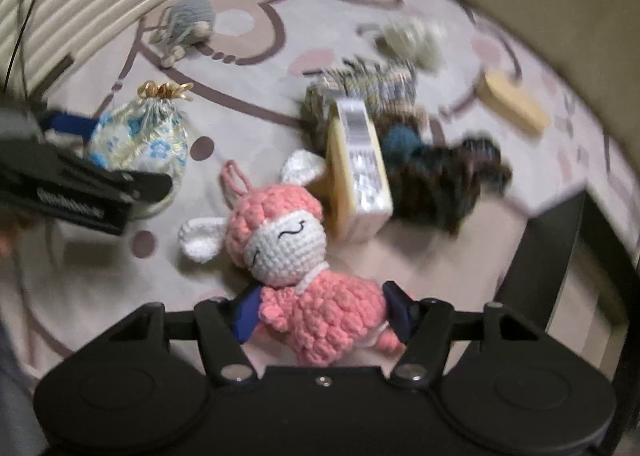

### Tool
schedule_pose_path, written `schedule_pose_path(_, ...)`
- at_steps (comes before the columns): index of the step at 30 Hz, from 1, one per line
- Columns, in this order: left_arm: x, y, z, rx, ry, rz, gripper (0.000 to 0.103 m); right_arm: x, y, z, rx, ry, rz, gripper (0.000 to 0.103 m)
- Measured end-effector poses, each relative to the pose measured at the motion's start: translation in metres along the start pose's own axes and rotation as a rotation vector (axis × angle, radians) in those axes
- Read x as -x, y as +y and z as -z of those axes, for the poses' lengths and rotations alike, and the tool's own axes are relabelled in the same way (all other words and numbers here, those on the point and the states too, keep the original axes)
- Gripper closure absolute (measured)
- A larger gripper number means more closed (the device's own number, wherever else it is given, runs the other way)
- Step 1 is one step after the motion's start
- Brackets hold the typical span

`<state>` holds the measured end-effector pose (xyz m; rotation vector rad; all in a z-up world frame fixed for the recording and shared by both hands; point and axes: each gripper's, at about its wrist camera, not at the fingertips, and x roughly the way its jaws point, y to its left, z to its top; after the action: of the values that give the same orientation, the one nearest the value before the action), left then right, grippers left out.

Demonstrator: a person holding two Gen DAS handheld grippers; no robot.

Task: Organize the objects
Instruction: 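Move the left tool to the floral pouch while the right tool reaches the pink bunny, then close the left tool on the floral pouch while the right tool grasps the pink bunny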

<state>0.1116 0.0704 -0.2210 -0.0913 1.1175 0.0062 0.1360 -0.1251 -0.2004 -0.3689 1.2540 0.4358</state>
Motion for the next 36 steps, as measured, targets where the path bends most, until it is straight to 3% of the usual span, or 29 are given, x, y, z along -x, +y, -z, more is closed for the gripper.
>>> schedule_pose_path(3, 0.001, -0.002, 0.004, -0.020, -0.014, -0.007, 0.000, 0.005, -0.003, 0.005, -0.138, 0.075, -0.057, 0.039)
schedule_pose_path(6, 0.002, 0.000, 0.005, -0.026, -0.011, -0.001, 0.000, 0.007, -0.001, 0.012, -0.189, 0.111, -0.106, 0.038)
schedule_pose_path(18, 0.016, 0.023, 0.015, -0.036, 0.053, -0.009, 0.000, 0.017, 0.018, 0.023, 0.134, 0.004, -0.112, 0.020)
schedule_pose_path(21, 0.016, 0.023, 0.014, -0.051, 0.039, 0.007, 0.000, 0.014, 0.019, 0.021, 0.178, 0.001, -0.117, 0.021)
schedule_pose_path(25, 0.017, 0.012, 0.006, -0.144, -0.005, 0.020, 0.000, 0.002, 0.026, 0.021, 0.266, 0.022, -0.099, 0.040)
schedule_pose_path(28, 0.013, 0.008, -0.006, -0.178, -0.014, 0.022, 0.000, -0.003, 0.029, 0.020, 0.272, 0.027, -0.100, 0.040)
schedule_pose_path(33, -0.003, 0.000, -0.023, -0.132, 0.029, 0.055, 0.000, -0.004, 0.027, 0.018, 0.222, 0.036, -0.108, 0.041)
schedule_pose_path(36, -0.013, -0.010, -0.025, -0.129, 0.066, 0.010, 0.000, -0.004, 0.027, 0.016, 0.175, 0.054, -0.106, 0.041)
